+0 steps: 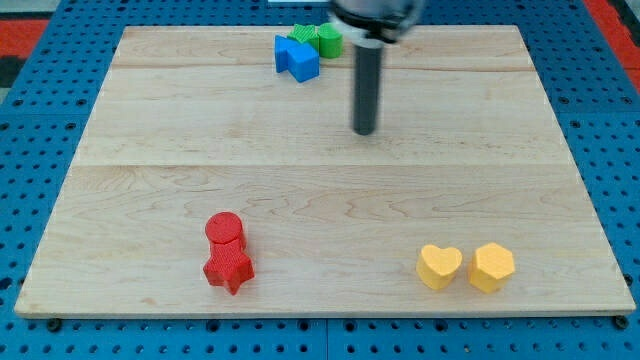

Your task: Slide the yellow hexagon to the horizontal right side of the red circle

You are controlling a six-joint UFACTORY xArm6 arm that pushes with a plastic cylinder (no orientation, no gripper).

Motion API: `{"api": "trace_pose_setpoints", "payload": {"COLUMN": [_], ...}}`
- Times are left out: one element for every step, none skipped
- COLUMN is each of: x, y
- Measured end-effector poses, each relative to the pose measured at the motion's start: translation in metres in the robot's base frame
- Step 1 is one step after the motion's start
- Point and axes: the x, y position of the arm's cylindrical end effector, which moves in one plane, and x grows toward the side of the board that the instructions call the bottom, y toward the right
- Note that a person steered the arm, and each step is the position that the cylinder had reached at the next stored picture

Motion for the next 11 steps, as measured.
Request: {"api": "trace_pose_setpoints", "payload": {"x": [0.035, 0.100, 0.179, 0.184, 0.170, 0.171, 0.180, 0.189, 0.172, 0.172, 0.193], "y": [0.086, 0.155, 0.161, 0.096, 0.025, 0.000, 0.027, -0.009, -0.052, -0.093, -0.064]}}
